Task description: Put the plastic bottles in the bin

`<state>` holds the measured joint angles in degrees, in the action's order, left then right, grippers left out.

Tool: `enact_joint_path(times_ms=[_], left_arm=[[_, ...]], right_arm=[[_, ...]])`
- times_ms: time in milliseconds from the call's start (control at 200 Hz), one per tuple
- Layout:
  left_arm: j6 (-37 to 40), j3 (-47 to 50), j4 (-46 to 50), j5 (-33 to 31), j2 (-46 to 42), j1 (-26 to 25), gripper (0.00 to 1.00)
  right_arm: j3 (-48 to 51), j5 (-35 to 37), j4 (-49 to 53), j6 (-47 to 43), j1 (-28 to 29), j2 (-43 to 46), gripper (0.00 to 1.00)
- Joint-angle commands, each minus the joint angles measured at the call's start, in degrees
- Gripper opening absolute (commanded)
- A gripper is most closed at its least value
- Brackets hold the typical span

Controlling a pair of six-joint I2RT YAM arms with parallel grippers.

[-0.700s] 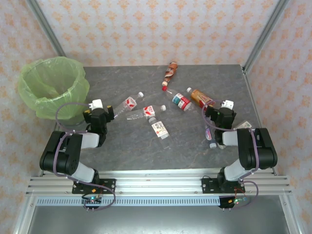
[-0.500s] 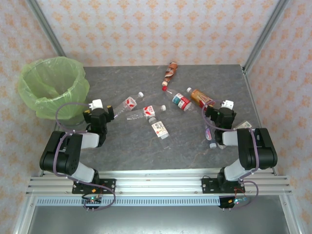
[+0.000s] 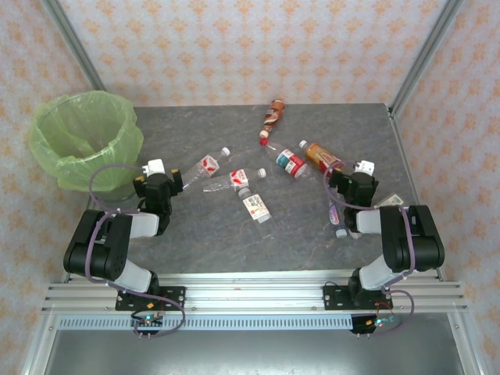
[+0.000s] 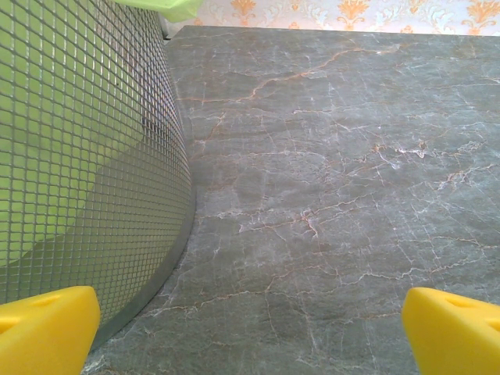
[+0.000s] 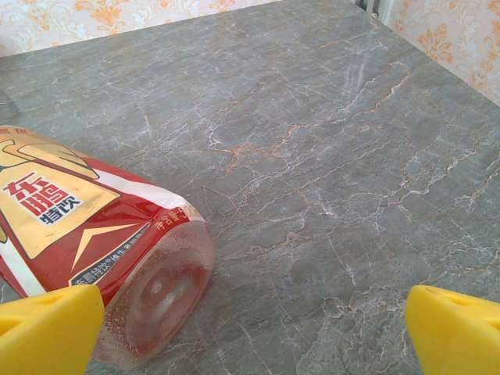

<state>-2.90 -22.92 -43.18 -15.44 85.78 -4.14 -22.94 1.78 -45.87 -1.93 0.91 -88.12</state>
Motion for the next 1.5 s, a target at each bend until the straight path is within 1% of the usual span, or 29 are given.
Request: enact_joint_path(times_ms=[0, 220, 295, 360, 440, 485, 545, 616, 691, 726, 806, 881, 981, 1056, 1166, 1336, 1421, 1491], left_arm=[[1.2, -0.3, -1.6, -1.4, -0.1, -0.4, 1.0], [1.3, -0.2, -1.9, -1.5, -0.2, -0.4, 1.0], [1.1, -1.2, 0.6, -2.1, -1.4, -0.5, 1.0], [1.7, -2.6, 4.9, -0.4, -3.7, -0.6, 1.0], [2.6, -5.5, 13.7, 2.3, -7.6, -0.7, 1.0], [2.9, -5.5, 15.0, 1.7, -9.6, -1.2, 1.0], [2.8, -5.5, 15.7, -0.8, -12.4, -1.8, 1.0], [1.0, -7.3, 20.2, -3.3, -15.9, -2.0, 1.0], [-2.7, -11.0, 28.3, -6.3, -19.0, -2.2, 1.0], [-4.9, -12.7, 32.6, -6.6, -20.2, -2.3, 1.0], [-8.9, -15.4, 38.7, -3.4, -22.8, -2.2, 1.0], [-12.4, -18.6, 45.1, 0.2, -23.2, -2.2, 1.0], [-15.7, -25.5, 56.5, 5.3, -20.3, -2.1, 1.0], [-15.6, -31.5, 65.3, 10.5, -16.0, -2.2, 1.0], [-15.9, -40.0, 75.8, 10.9, -8.4, -3.3, 1.0], [-11.3, -48.3, 81.9, 10.5, 0.6, -8.0, 1.0], [-10.3, -52.0, 83.4, 14.4, 5.6, -8.1, 1.0], [-7.7, -54.1, 83.4, 19.8, 9.2, -8.2, 1.0]], right_arm=[[0.1, 0.9, -0.8, 0.7, -0.3, 0.9, 0.99], [0.3, 0.9, -1.0, 0.8, -0.3, 1.0, 0.99], [0.4, 0.6, -1.1, 0.6, -0.3, 1.2, 0.99], [0.5, -0.8, -1.0, 0.1, -0.2, 1.7, 0.99], [0.2, -1.4, 1.1, -0.1, -0.3, 3.9, 0.99], [-0.1, -1.0, 2.9, -0.1, -0.3, 5.6, 0.99], [-0.4, -1.1, 5.4, -0.3, -0.2, 8.1, 0.99], [-1.6, -1.5, 9.9, -0.2, -0.2, 11.1, 0.99], [-3.8, -0.5, 16.7, 1.7, -0.3, 14.9, 0.99], [-4.8, 0.4, 20.1, 3.4, -0.3, 16.8, 0.99], [-5.3, 2.0, 24.1, 7.7, -0.2, 20.0, 0.99], [-4.3, 1.1, 25.0, 10.3, -0.2, 24.5, 0.99], [-3.4, -1.2, 28.0, 13.1, -0.3, 28.6, 0.99], [-3.7, -4.0, 31.2, 14.6, -0.3, 30.7, 0.99], [-5.2, -6.9, 36.7, 16.3, -0.3, 31.9, 0.99], [-6.3, -9.5, 40.3, 19.3, -0.3, 32.1, 0.99], [-7.2, -11.5, 41.1, 20.1, -0.3, 32.0, 0.99], [-7.9, -12.6, 41.3, 20.0, -0.3, 32.0, 0.99]])
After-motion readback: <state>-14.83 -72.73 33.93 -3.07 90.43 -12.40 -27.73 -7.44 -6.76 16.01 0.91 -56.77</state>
